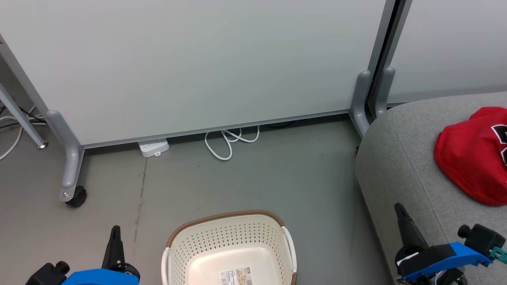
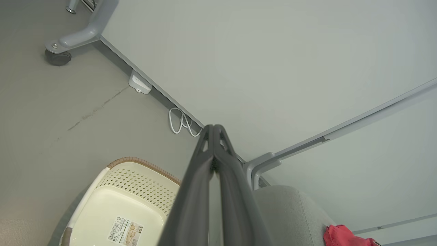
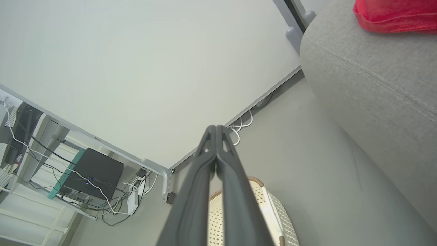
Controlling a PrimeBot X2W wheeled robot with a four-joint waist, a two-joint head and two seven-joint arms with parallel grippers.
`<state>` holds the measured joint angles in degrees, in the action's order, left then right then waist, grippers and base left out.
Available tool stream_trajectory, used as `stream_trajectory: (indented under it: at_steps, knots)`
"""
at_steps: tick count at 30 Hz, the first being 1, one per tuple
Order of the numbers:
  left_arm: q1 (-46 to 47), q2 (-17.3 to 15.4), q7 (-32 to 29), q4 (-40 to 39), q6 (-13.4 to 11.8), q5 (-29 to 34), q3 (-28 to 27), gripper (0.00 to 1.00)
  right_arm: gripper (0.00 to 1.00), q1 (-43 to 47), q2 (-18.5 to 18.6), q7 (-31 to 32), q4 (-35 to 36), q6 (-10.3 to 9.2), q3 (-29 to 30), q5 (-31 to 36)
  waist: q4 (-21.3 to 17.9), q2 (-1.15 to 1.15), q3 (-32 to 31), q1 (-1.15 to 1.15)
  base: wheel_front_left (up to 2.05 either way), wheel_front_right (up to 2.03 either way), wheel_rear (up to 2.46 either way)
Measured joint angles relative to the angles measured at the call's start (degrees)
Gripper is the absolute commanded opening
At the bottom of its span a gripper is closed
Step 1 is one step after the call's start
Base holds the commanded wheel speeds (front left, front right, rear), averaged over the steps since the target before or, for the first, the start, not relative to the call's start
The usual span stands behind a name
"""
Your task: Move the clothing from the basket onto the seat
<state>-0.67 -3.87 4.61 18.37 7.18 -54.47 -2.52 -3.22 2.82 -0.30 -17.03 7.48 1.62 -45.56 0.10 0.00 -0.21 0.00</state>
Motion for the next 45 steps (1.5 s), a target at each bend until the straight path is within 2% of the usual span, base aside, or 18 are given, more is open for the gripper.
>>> stream_trajectory:
  at_steps: [6, 9, 15, 45]
  knots:
    - [0.9, 0.1, -1.1, -0.5, 0.0, -3.7, -0.4, 0.00, 0.00, -0.2, 0.0, 0.6, 0.3, 0.00, 0.5, -4.4, 0.0, 0.00, 0.0, 0.00, 0.00, 0.00, 0.00]
    - [1.5, 0.2, -2.4, -0.9, 0.0, -7.8, -0.7, 0.00, 0.00, -0.6, 0.0, 1.3, 0.7, 0.00, 1.0, -9.6, 0.0, 0.00, 0.1, 0.00, 0.00, 0.00, 0.00]
    - [2.1, 0.3, -3.3, -1.3, 0.0, -11.1, -1.0, 0.00, 0.00, -1.0, 0.0, 1.9, 1.0, 0.00, 1.5, -13.7, 0.0, 0.00, 0.1, 0.00, 0.00, 0.00, 0.00]
    - [4.3, 0.6, -7.4, -2.8, 0.0, -24.8, -2.5, 0.00, 0.00, -1.9, 0.0, 4.4, 2.0, 0.00, 3.2, -30.5, -0.1, 0.00, 0.2, 0.00, 0.00, 0.00, 0.00]
